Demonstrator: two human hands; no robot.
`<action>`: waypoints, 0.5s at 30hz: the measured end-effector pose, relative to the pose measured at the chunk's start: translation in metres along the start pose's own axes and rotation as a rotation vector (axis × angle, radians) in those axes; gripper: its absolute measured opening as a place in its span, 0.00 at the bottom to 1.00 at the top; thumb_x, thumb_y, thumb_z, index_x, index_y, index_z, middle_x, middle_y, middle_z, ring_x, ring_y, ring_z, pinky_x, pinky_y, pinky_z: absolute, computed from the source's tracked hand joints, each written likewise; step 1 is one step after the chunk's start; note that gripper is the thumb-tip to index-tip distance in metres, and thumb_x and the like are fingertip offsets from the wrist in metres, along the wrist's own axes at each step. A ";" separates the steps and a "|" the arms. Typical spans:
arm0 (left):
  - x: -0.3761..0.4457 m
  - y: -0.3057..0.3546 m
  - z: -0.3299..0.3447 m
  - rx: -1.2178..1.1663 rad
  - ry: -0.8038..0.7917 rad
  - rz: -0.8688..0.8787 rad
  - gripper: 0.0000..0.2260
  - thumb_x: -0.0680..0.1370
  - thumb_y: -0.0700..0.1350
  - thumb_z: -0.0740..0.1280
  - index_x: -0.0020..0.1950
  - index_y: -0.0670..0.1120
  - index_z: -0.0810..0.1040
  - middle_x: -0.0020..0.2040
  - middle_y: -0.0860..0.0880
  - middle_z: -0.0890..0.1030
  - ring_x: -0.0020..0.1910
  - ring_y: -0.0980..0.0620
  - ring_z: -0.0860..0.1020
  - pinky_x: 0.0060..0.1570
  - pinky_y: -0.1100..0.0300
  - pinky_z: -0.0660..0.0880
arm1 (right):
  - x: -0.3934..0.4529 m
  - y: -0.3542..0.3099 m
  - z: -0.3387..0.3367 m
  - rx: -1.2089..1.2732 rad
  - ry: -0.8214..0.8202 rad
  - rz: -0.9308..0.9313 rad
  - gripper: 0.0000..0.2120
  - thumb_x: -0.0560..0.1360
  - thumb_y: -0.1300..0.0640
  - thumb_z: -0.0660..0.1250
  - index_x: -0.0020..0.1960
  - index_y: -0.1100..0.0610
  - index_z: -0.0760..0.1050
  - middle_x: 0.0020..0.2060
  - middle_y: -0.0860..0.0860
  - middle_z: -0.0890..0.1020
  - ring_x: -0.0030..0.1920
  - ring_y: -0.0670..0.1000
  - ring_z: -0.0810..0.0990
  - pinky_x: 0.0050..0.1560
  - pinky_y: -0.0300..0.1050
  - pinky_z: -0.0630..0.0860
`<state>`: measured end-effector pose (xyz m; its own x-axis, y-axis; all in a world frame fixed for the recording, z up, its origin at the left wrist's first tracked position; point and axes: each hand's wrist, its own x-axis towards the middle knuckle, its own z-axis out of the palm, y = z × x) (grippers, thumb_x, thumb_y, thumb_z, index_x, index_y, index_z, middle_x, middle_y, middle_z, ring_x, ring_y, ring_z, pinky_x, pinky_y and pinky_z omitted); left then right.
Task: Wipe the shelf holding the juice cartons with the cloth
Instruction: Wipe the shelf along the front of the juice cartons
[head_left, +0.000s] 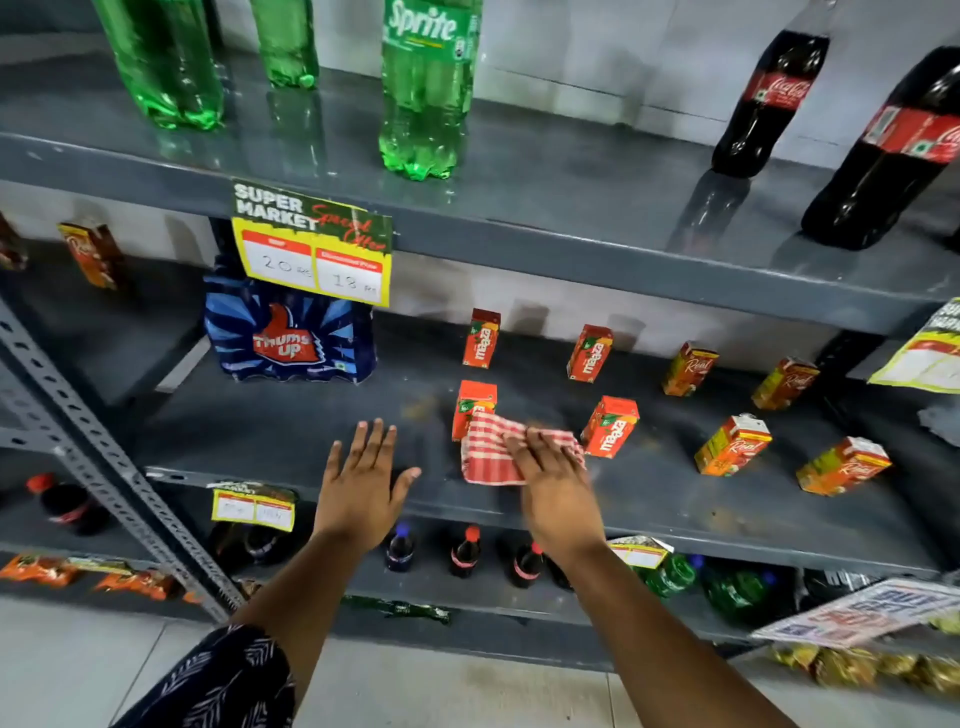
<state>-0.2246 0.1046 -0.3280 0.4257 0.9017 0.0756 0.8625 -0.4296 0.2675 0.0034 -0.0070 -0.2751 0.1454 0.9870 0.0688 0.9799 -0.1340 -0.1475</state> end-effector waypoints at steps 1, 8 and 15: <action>0.002 0.007 0.003 0.004 -0.022 0.008 0.35 0.76 0.65 0.39 0.78 0.47 0.46 0.79 0.48 0.47 0.77 0.50 0.40 0.75 0.46 0.40 | 0.003 0.001 0.007 -0.042 -0.085 -0.011 0.28 0.80 0.49 0.55 0.79 0.47 0.53 0.79 0.52 0.56 0.79 0.53 0.52 0.78 0.57 0.45; 0.002 0.022 0.022 0.058 -0.058 -0.058 0.46 0.66 0.70 0.23 0.78 0.48 0.46 0.79 0.49 0.46 0.77 0.49 0.41 0.74 0.44 0.41 | 0.022 -0.002 0.032 0.154 0.073 0.218 0.27 0.77 0.39 0.56 0.73 0.50 0.66 0.72 0.51 0.70 0.75 0.52 0.63 0.77 0.55 0.50; 0.003 0.021 0.029 0.063 -0.038 -0.086 0.35 0.74 0.66 0.36 0.78 0.49 0.47 0.79 0.50 0.47 0.77 0.50 0.42 0.75 0.44 0.43 | 0.007 0.004 0.048 0.035 0.019 0.166 0.24 0.80 0.42 0.53 0.74 0.47 0.65 0.73 0.50 0.69 0.76 0.53 0.62 0.77 0.53 0.50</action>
<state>-0.1971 0.0971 -0.3504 0.3588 0.9332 0.0183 0.9112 -0.3545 0.2101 0.0019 0.0034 -0.3226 0.3077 0.9496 0.0596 0.9370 -0.2916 -0.1925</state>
